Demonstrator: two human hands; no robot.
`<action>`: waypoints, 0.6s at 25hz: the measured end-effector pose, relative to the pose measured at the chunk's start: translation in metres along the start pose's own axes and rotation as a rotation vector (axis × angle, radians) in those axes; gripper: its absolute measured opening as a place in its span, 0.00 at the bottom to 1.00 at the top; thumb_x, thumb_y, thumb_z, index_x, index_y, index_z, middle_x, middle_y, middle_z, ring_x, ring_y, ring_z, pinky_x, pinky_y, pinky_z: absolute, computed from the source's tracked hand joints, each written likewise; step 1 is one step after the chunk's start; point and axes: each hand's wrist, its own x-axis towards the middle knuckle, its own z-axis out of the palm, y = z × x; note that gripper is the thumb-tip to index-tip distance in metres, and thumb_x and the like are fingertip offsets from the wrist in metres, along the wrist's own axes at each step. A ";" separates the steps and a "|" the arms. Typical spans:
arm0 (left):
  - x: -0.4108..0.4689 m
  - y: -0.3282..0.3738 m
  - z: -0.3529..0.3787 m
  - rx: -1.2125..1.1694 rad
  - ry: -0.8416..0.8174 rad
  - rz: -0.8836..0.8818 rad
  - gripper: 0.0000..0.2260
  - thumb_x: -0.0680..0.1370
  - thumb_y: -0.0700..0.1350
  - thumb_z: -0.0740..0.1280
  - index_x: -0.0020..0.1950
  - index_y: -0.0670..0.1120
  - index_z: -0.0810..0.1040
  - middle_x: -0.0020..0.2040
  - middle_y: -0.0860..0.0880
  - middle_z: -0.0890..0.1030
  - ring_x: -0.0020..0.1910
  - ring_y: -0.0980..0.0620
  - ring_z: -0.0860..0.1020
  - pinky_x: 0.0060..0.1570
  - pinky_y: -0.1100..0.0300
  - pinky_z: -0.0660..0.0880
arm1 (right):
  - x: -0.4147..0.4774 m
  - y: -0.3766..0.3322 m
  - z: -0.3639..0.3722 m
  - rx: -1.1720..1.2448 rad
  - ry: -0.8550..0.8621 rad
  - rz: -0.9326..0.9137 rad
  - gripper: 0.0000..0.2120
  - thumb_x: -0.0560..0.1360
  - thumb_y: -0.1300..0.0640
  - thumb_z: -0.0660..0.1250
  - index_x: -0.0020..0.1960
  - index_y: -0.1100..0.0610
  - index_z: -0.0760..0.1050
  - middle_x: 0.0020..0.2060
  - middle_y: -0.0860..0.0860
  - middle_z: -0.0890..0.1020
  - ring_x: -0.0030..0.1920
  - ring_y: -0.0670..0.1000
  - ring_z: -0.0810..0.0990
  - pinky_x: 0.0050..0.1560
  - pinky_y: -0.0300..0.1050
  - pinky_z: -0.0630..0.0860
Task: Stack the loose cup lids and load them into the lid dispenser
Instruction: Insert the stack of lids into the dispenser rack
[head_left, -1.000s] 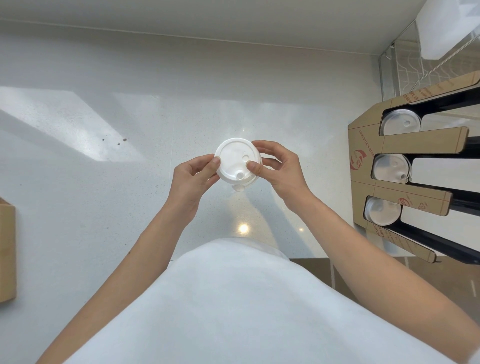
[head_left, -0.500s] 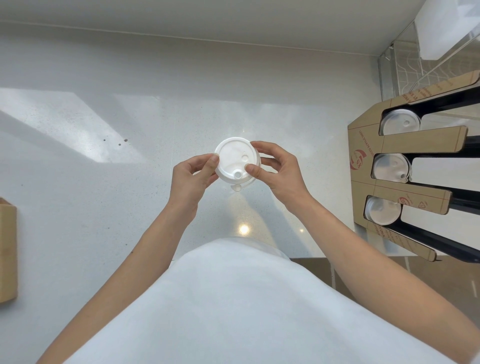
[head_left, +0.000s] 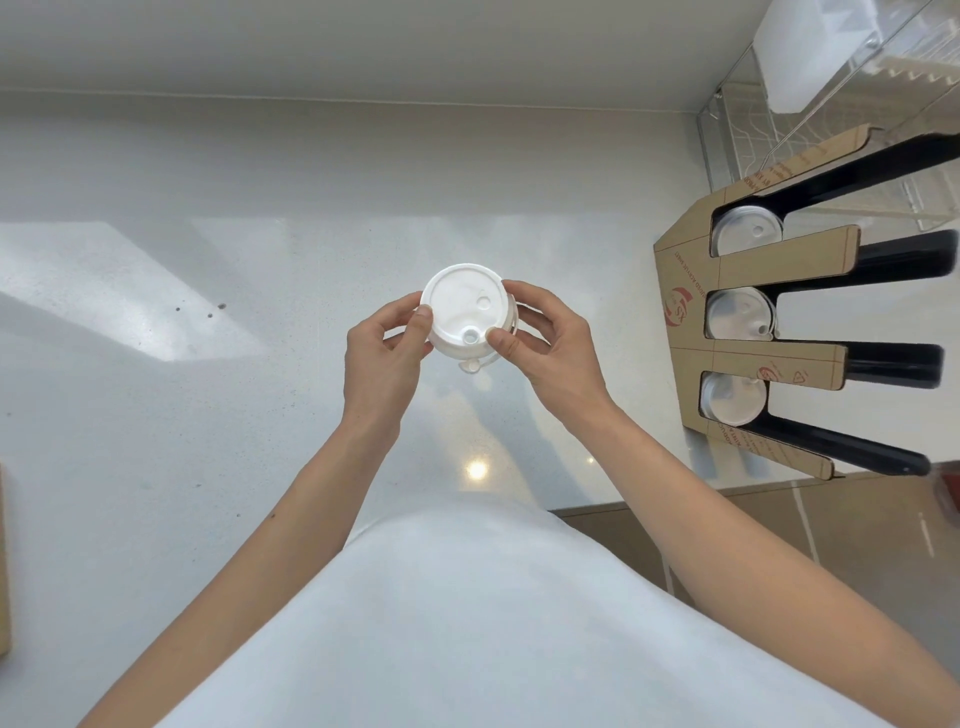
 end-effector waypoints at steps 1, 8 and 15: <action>-0.002 0.002 0.003 -0.001 -0.012 0.006 0.14 0.79 0.50 0.68 0.63 0.50 0.83 0.56 0.52 0.86 0.51 0.55 0.86 0.63 0.48 0.79 | -0.003 -0.002 -0.002 -0.010 0.026 -0.006 0.22 0.73 0.61 0.75 0.66 0.56 0.76 0.64 0.52 0.79 0.65 0.48 0.78 0.65 0.53 0.77; -0.018 0.017 0.030 0.014 -0.156 0.064 0.14 0.80 0.48 0.67 0.65 0.47 0.83 0.58 0.50 0.86 0.54 0.53 0.85 0.62 0.51 0.80 | -0.036 -0.018 -0.025 -0.146 0.236 -0.042 0.21 0.74 0.56 0.74 0.66 0.53 0.76 0.62 0.47 0.81 0.63 0.47 0.78 0.64 0.50 0.77; -0.058 0.029 0.060 0.030 -0.242 0.114 0.13 0.80 0.48 0.68 0.63 0.47 0.84 0.55 0.53 0.87 0.52 0.57 0.85 0.63 0.49 0.79 | -0.075 -0.024 -0.065 -0.151 0.304 -0.100 0.21 0.75 0.58 0.73 0.67 0.56 0.76 0.62 0.50 0.81 0.63 0.48 0.79 0.64 0.51 0.77</action>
